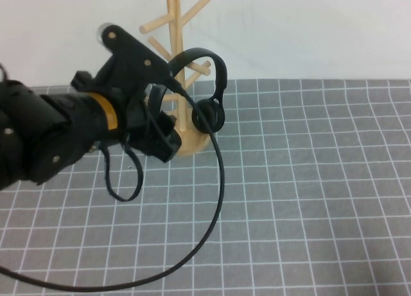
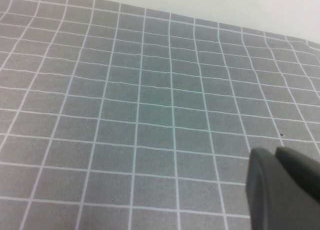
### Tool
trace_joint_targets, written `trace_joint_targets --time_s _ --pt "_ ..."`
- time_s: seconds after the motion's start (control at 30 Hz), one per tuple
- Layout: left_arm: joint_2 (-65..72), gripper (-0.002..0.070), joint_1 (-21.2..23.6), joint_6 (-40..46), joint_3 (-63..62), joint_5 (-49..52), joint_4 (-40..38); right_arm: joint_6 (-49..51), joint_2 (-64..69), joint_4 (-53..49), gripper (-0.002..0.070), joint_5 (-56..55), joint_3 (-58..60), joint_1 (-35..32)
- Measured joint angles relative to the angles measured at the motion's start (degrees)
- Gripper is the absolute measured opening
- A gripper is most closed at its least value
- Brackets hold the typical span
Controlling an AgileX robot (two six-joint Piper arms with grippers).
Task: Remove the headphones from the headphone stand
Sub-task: Pick up the headphones from the headphone stand
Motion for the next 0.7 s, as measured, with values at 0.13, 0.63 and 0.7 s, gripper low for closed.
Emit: trace_joint_targets --time_s 0.13,0.63,0.7 --pt "2.52 0.0460 0.00 0.00 0.00 -5.08 4.00 0.00 0.00 0.00 -0.0009 0.00 0.00 0.00" --pt "8.06 0.0466 4.94 -2.49 0.00 -17.37 6.25 0.00 0.00 0.00 -0.0009 0.00 0.00 0.00" --pt "8.80 0.0466 5.51 -2.59 0.00 -18.91 6.25 0.00 0.00 0.00 -0.0009 0.00 0.00 0.00"
